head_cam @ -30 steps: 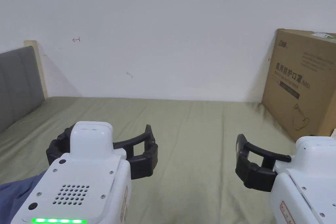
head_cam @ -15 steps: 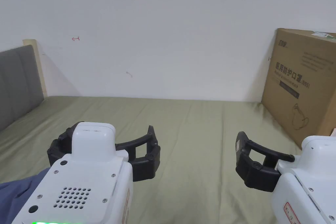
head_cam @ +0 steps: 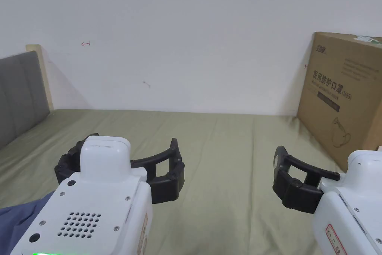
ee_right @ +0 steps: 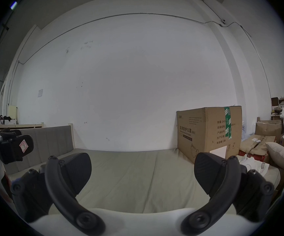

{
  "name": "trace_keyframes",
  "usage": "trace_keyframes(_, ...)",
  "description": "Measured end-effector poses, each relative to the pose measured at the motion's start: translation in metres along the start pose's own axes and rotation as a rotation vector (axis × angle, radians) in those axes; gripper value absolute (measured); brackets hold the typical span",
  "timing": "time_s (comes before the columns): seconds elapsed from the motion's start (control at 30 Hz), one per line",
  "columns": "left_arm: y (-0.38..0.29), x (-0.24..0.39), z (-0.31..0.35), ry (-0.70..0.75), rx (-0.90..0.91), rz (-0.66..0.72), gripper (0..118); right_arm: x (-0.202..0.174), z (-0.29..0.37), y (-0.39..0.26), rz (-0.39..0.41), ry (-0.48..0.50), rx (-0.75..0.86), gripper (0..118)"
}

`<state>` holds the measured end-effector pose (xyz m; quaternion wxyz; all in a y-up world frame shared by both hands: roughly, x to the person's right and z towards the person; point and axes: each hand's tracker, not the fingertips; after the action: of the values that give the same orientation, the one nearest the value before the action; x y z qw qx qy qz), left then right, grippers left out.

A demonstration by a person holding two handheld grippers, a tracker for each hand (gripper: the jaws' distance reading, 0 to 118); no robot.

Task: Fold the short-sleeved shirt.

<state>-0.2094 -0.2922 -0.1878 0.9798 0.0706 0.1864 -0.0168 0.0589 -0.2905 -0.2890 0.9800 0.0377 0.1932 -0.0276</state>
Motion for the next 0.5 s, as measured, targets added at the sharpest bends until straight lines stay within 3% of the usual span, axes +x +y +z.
trace_keyframes(0.17,0.003,0.002,-0.004,-0.006,-0.017,0.013,113,-0.002,-0.002,0.002,0.004,0.017,-0.005,118)
trace_keyframes(0.2,0.004,0.001,-0.004,-0.013,-0.021,0.039,107,-0.003,-0.002,0.002,0.001,0.018,-0.004,115)
trace_keyframes(0.23,0.004,-0.001,-0.004,-0.031,-0.031,0.064,93,-0.002,-0.002,0.003,-0.005,0.027,-0.001,110)
trace_keyframes(0.27,0.005,-0.002,-0.005,-0.055,-0.044,0.074,63,0.000,-0.003,0.003,-0.017,0.047,0.001,98)
trace_keyframes(0.3,0.007,-0.004,-0.006,-0.065,-0.053,0.056,21,0.004,-0.003,0.004,-0.044,0.075,-0.005,75)
trace_keyframes(0.33,0.008,-0.004,-0.009,-0.058,-0.074,0.011,6,0.007,-0.003,0.005,-0.061,0.088,-0.008,63)
trace_keyframes(0.37,0.008,-0.003,-0.013,-0.045,-0.098,-0.031,6,0.009,-0.005,0.005,-0.049,0.072,-0.013,63)
trace_keyframes(0.4,0.009,-0.003,-0.015,-0.010,-0.111,-0.080,0,0.010,-0.008,0.005,-0.036,0.047,-0.032,29)
trace_keyframes(0.43,0.008,-0.005,-0.015,-0.011,-0.117,-0.076,0,0.011,-0.011,0.004,-0.007,0.002,-0.064,8)
trace_keyframes(0.5,0.006,-0.004,-0.016,0.002,-0.114,-0.070,0,0.021,-0.014,0.002,-0.066,0.068,-0.086,7)
